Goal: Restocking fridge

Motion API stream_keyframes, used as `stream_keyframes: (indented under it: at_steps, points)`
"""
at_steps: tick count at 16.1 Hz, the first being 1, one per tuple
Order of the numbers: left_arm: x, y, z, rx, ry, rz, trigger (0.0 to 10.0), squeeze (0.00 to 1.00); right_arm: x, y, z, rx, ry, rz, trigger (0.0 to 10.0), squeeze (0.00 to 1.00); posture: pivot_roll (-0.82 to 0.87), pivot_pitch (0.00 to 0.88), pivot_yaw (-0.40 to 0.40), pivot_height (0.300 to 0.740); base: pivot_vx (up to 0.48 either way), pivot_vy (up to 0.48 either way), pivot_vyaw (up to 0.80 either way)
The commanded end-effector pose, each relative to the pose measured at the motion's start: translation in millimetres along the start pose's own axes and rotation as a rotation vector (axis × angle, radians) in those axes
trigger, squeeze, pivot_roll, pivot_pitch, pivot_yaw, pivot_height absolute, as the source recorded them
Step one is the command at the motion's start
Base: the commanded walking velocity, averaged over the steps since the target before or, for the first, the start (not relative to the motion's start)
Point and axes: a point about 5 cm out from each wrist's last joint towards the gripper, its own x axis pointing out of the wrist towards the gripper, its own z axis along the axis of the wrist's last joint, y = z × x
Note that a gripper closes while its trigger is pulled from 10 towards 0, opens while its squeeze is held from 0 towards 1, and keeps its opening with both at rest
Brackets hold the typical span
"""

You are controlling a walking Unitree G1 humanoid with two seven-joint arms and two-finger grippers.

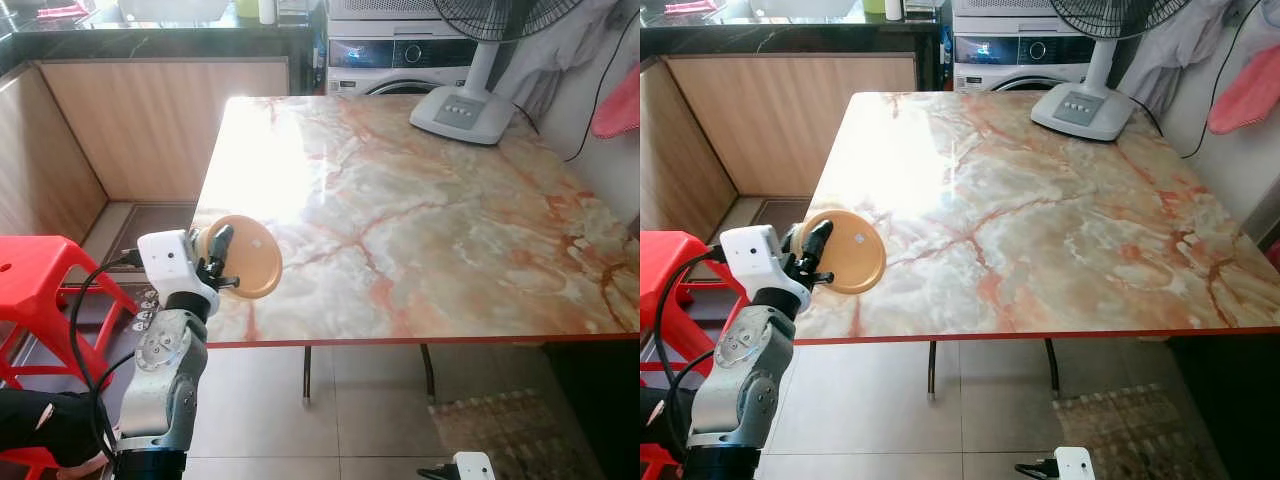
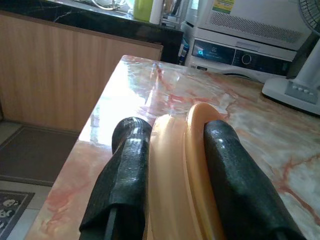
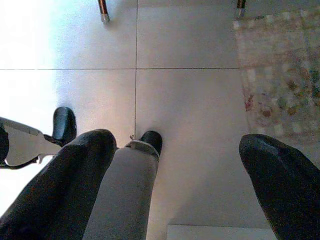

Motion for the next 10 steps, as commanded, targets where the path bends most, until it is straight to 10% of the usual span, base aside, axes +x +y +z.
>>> stream_keyframes:
  at_steps: [1, 10]
  points:
    - [1.8, -2.9, 4.3, 0.003, -0.023, -0.007, 10.0, 0.00, -0.3, -1.5, 2.1, 0.013, -0.017, -0.002, 10.0, 0.00, 0.16, 0.000, -0.027, 0.740, 0.000, 0.000, 0.00]
    - [-0.7, -6.8, 2.0, -0.029, -0.013, 0.001, 10.0, 0.00, -0.9, -3.0, 1.5, -0.013, -0.014, 0.005, 10.0, 0.00, 0.15, 0.000, -0.029, 0.740, 0.000, 0.000, 0.00]
